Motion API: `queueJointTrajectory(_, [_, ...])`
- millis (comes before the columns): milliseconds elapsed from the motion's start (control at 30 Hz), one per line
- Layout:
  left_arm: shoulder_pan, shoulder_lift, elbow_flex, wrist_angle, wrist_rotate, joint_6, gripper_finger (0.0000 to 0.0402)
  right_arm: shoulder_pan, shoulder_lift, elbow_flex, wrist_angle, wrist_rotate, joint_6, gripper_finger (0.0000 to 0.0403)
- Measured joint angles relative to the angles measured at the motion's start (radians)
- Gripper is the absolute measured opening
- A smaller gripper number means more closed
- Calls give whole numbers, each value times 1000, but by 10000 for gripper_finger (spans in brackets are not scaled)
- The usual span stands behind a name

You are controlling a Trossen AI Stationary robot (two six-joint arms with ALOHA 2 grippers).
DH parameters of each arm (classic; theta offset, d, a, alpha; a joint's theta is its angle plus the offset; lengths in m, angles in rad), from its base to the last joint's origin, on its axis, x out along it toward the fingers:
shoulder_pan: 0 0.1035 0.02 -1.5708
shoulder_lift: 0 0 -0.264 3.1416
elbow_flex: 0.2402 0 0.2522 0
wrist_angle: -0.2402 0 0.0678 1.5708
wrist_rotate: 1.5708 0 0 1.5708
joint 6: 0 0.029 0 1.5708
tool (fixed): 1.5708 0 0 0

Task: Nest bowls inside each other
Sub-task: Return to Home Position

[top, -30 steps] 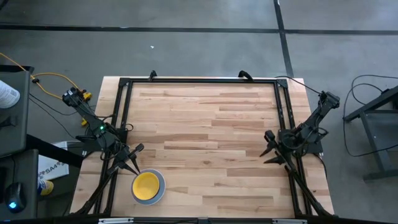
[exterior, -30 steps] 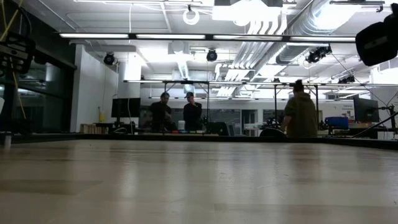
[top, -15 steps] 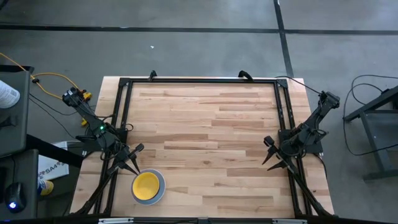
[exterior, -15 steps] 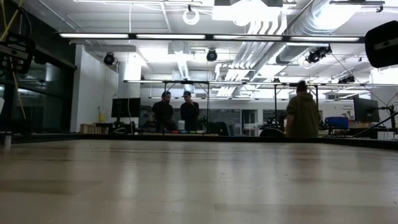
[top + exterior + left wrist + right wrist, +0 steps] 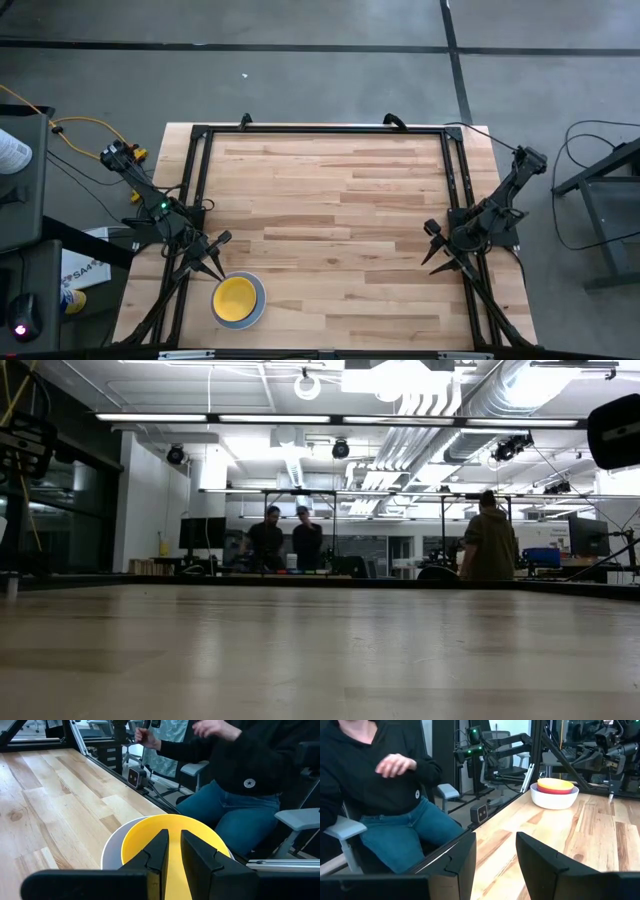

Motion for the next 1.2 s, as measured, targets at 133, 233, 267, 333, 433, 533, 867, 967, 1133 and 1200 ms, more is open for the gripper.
queueJointTrajectory(133, [0, 0, 0, 0, 0, 0, 49, 0, 9, 0, 0, 1, 0, 133])
queueJointTrajectory(233, [0, 0, 0, 0, 0, 0, 49, 0, 15, 0, 0, 5, -18, 133])
queueJointTrajectory(267, [0, 0, 0, 0, 0, 0, 49, 0, 17, 0, -1, 5, -34, 133])
queueJointTrajectory(333, [0, 0, 0, 0, 0, 0, 49, 0, 18, 0, 0, 5, -66, 133])
queueJointTrajectory(433, [0, 0, 0, 0, 1, 0, 49, 0, 18, 0, 0, 6, -124, 133])
queueJointTrajectory(533, [0, 0, 0, 0, 1, 0, 49, 0, 18, 0, 0, 8, -139, 133])
queueJointTrajectory(867, [0, 0, 0, 0, 2, 0, 49, 0, 16, 0, -2, -5, -114, 133])
queueJointTrajectory(967, [0, 0, 0, 0, 2, 0, 49, 0, 16, 0, -5, -21, -57, 133])
queueJointTrajectory(1133, [0, 0, 0, 0, 2, 0, 49, 0, 16, 0, -13, -59, 5, 133])
queueJointTrajectory(1200, [0, 0, 0, 0, 2, 0, 49, 1, 16, 0, -18, -83, 4, 133])
